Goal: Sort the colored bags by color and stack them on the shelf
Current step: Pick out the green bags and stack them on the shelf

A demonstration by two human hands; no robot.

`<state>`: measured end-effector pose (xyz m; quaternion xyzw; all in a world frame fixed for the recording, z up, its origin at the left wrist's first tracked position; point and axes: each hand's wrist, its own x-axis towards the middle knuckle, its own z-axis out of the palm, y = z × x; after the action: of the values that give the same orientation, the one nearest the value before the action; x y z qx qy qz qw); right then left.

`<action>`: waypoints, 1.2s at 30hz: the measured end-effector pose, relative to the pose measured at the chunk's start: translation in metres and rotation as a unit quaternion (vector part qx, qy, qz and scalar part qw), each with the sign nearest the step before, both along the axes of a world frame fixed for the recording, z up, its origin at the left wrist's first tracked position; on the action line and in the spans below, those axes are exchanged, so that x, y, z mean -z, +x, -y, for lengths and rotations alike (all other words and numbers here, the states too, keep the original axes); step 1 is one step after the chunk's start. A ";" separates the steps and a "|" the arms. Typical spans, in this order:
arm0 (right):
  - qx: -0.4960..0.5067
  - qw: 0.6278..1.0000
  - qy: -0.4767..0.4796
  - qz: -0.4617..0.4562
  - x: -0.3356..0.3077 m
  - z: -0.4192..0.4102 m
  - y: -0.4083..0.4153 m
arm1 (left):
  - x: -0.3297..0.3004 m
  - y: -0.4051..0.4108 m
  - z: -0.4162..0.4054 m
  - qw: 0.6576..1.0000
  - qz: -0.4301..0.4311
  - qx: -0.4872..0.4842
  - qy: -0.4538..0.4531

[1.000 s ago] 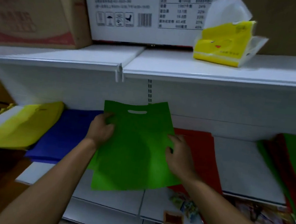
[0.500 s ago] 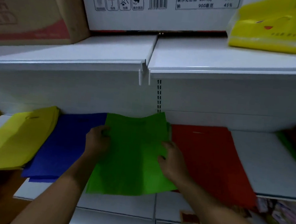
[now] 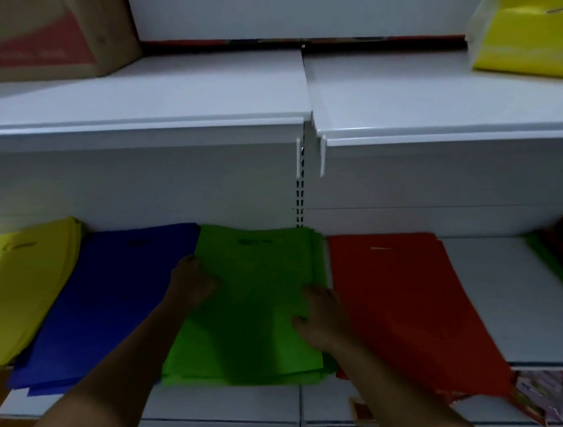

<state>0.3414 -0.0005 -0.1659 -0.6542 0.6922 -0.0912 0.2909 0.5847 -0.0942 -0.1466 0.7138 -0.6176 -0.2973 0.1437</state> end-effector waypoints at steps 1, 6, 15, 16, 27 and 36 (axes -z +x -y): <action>-0.002 1.000 0.005 -0.006 0.001 0.000 0.001 | 0.002 0.002 0.002 1.000 -0.014 0.004 0.015; 0.011 1.000 0.004 -0.004 0.004 -0.001 0.000 | 0.001 0.004 0.000 0.998 0.001 0.048 0.044; 0.030 0.999 -0.043 0.008 -0.030 -0.027 -0.033 | -0.039 -0.062 -0.009 0.995 -0.060 0.056 -0.059; 0.035 0.998 -0.050 0.013 -0.034 -0.032 -0.041 | -0.043 -0.075 -0.009 0.994 -0.057 0.062 -0.063; 0.122 0.984 -0.125 -0.020 -0.062 -0.123 -0.207 | -0.096 -0.280 -0.086 0.972 -0.091 0.163 -0.146; 0.189 0.972 -0.093 -0.107 -0.084 -0.194 -0.360 | -0.135 -0.457 -0.165 0.940 -0.146 0.249 -0.183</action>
<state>-0.0188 0.1939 -0.0821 -0.5419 0.8188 -0.1379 0.1302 0.1276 0.0707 -0.0118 0.4474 -0.7914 -0.3062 0.2824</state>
